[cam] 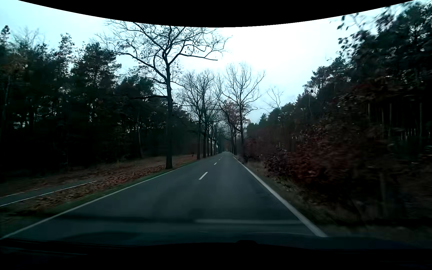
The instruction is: Follow the waypoints while adhering to traffic rules and regulations
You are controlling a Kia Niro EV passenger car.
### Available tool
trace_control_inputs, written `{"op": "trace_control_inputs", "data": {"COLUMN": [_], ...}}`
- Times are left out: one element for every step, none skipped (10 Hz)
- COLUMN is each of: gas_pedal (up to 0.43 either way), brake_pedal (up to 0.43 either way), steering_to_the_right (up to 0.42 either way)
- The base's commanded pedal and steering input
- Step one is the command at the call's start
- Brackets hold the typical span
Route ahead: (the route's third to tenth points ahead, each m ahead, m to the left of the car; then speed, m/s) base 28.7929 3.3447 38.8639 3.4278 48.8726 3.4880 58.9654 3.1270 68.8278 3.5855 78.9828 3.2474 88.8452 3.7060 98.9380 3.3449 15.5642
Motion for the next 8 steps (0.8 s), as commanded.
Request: {"op": "trace_control_inputs", "data": {"gas_pedal": [0.157, 0.157, 0.157, 0.157, 0.157, 0.157, 0.157, 0.157], "brake_pedal": [0.0, 0.0, 0.0, 0.0, 0.0, 0.0, 0.0, 0.0], "steering_to_the_right": [-0.001, -0.001, -0.001, -0.001, -0.001, -0.001, -0.001, -0.001]}}
